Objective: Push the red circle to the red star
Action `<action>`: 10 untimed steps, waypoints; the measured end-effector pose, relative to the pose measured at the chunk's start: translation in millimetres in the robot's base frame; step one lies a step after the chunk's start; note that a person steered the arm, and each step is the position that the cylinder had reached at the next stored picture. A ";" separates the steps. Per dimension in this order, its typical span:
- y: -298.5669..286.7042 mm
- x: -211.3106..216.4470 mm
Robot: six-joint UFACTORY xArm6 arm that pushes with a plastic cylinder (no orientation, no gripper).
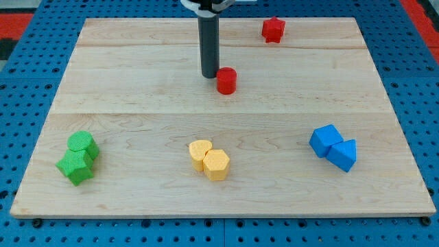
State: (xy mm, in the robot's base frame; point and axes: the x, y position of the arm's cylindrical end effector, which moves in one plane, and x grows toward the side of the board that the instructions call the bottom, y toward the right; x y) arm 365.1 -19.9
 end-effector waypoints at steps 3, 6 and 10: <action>0.0 38.7; 20.1 37.7; 72.2 -20.2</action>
State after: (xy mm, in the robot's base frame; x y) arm 344.9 52.3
